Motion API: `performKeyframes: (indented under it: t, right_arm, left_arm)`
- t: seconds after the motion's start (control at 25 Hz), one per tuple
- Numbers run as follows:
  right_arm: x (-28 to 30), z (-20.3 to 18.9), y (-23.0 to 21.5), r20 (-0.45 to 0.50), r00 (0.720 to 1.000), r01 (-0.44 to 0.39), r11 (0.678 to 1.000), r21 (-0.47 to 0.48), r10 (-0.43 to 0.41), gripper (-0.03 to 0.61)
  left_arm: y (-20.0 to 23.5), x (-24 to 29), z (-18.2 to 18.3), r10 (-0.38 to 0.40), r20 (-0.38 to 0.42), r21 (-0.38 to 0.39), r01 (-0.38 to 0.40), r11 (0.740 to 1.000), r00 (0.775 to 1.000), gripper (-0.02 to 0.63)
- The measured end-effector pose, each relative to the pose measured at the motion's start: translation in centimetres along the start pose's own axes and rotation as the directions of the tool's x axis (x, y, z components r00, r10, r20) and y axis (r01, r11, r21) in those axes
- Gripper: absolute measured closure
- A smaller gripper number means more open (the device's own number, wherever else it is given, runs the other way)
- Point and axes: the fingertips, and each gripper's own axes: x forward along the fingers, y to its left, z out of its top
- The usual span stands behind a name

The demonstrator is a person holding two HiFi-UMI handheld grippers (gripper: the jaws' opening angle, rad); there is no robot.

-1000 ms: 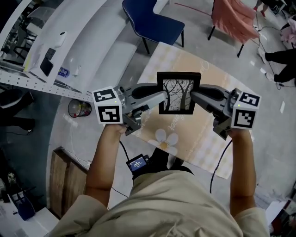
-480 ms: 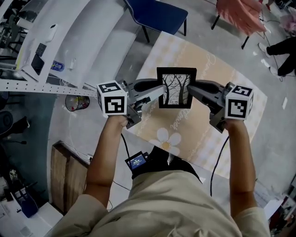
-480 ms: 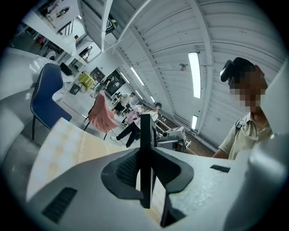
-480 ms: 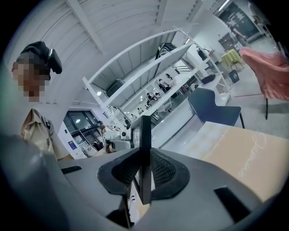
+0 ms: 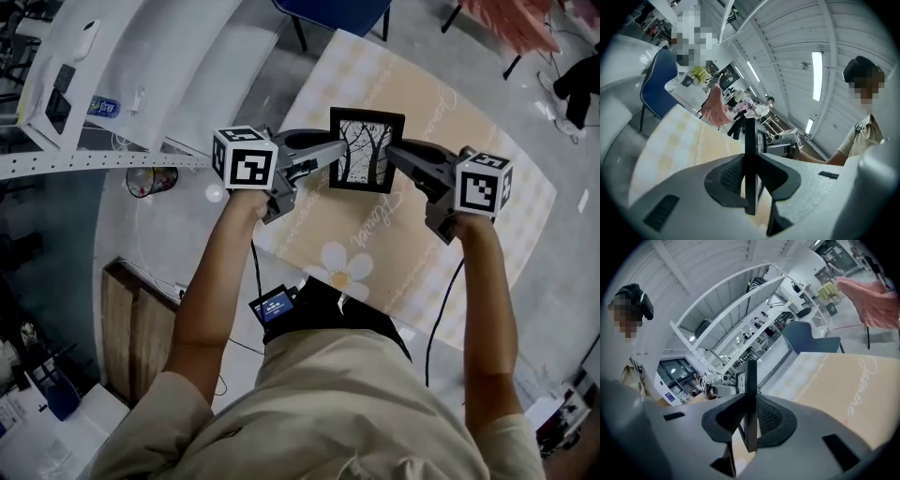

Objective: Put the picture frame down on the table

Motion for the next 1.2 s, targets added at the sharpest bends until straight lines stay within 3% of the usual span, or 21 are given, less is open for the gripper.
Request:
performKeyframes:
  t: [0.68,1.2]
  right_arm:
    - [3.1,-5.1,-9.0,-0.081,0.990,0.125,0.984,0.127,-0.115,0.511]
    - [4.7,-6.8,-12.1,-0.147,0.964,0.239,0.963,0.126,-0.220,0.505]
  left_arm:
    - [8.2,3.5,-4.8,0.093,-0.142,-0.069,-0.104,0.992,0.985,0.546]
    - [11.8,4.4,-6.7,0.209,-0.225,-0.069,-0.230,0.971,0.952,0.540]
